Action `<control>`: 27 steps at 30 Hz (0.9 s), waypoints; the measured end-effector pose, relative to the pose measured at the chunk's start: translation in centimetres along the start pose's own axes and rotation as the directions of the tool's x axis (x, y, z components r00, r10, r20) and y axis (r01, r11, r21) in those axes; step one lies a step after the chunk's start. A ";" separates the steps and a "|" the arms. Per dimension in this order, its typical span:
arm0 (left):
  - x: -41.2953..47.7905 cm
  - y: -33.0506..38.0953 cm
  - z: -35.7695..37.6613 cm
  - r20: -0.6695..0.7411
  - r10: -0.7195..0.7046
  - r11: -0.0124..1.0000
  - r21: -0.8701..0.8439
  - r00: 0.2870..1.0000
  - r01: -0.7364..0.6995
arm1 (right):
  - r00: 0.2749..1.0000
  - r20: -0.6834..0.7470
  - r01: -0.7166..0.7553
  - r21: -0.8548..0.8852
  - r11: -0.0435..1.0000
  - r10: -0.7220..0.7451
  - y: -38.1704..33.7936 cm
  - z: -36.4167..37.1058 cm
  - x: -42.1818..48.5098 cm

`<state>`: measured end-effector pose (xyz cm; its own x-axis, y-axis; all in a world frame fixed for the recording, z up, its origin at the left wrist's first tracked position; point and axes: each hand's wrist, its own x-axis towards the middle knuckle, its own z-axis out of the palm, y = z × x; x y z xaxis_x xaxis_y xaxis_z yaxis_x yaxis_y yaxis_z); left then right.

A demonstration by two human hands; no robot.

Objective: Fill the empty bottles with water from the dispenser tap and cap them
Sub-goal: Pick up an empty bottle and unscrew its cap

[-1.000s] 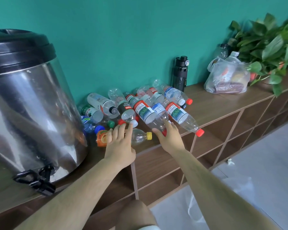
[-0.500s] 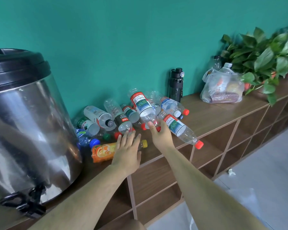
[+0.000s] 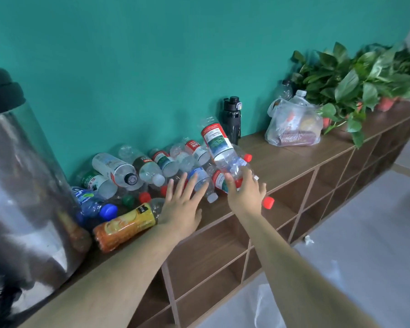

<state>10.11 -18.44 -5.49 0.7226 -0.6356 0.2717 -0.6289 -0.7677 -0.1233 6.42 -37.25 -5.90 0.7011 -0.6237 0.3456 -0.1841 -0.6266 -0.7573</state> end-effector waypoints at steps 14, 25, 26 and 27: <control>2.7 5.1 3.7 -0.141 0.092 0.995 -0.016 0.986 -0.095 | 0.956 -0.079 -0.246 0.302 0.921 0.281 5.2 -3.5 3.0; 6.5 5.8 5.4 -0.430 0.206 0.974 0.001 0.879 -0.228 | 0.983 -0.066 -0.132 0.391 0.911 0.171 6.5 -1.7 3.0; 6.7 5.8 5.5 -0.430 0.213 0.973 0.010 0.878 -0.231 | 0.981 -0.069 -0.139 0.386 0.912 0.179 6.6 -1.7 3.2; 6.7 5.9 5.6 -0.430 0.219 0.972 0.023 0.876 -0.232 | 0.980 -0.069 -0.144 0.391 0.909 0.185 6.7 -1.7 3.5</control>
<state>12.88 -27.67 -9.72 0.3718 -0.6896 0.6215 -0.7726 -0.6010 -0.2047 6.42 -44.43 -8.80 0.6057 -0.7597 0.2366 0.0012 -0.2965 -0.9550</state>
